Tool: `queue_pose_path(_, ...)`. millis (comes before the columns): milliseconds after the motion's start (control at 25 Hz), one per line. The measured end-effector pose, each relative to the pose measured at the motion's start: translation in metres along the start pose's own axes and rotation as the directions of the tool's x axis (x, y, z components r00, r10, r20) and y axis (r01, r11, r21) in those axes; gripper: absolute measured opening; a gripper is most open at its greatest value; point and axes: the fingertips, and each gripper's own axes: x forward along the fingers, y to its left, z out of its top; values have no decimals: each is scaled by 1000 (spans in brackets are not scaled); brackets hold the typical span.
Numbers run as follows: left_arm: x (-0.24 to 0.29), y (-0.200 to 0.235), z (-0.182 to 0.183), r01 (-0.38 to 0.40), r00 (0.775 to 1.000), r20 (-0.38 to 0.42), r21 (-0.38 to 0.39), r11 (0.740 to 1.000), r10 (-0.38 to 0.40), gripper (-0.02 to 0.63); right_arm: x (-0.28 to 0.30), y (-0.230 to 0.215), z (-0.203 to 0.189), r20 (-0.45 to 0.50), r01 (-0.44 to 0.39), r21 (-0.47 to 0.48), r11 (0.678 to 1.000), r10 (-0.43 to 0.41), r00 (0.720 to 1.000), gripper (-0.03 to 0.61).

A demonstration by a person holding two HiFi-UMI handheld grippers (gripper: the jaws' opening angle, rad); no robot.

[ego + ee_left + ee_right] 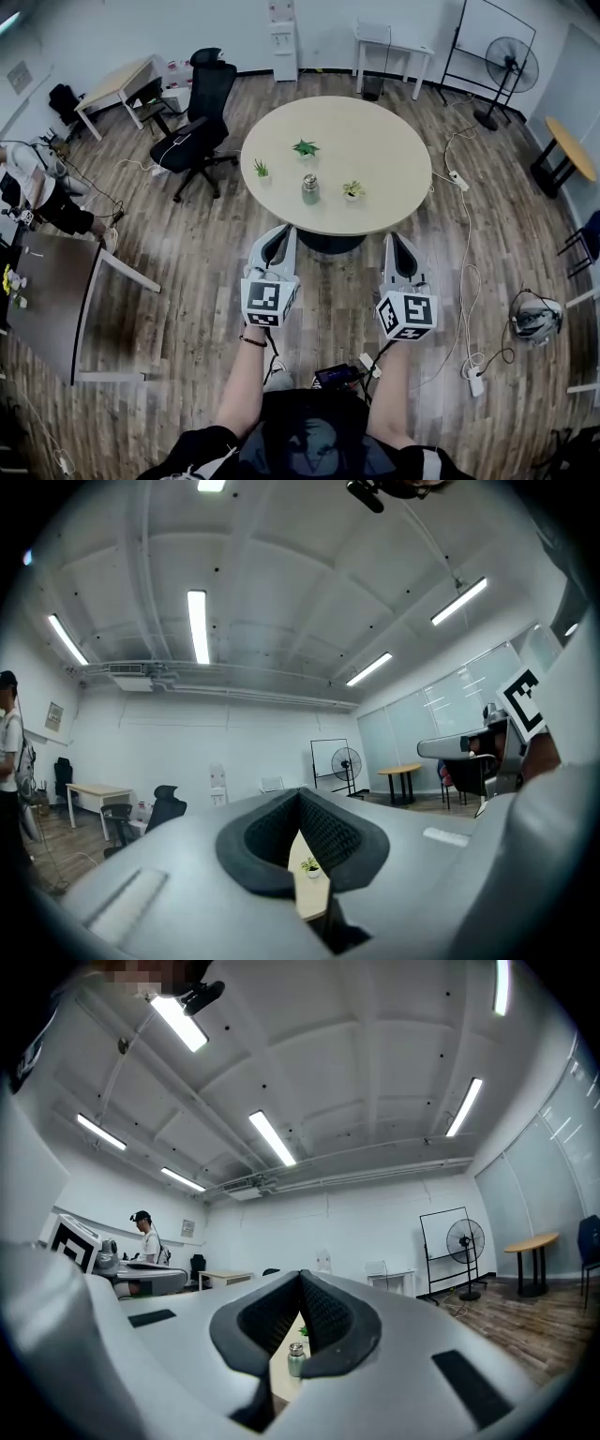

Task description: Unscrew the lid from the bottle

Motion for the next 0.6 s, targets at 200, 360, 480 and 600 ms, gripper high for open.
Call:
queue_pose_path(200,26,8,-9,-8,1000,-13,8,1000,8,2,24,-17,-9,6,-5,27,1000,5,1000,3)
queue_pose_path(360,61,24,-15,-5,1000,-5,5,1000,5,2,55,-32,-17,18,16,43,999,-17,1000,3)
queue_pose_path(480,97,42,-25,3,1000,8,-2,1000,-3,2,91,-42,-28,19,31,39,999,-32,999,3)
queue_pose_path(600,140,70,-32,7,1000,26,-11,1000,-6,2,137,-52,-32,29,45,35,998,-46,999,3)
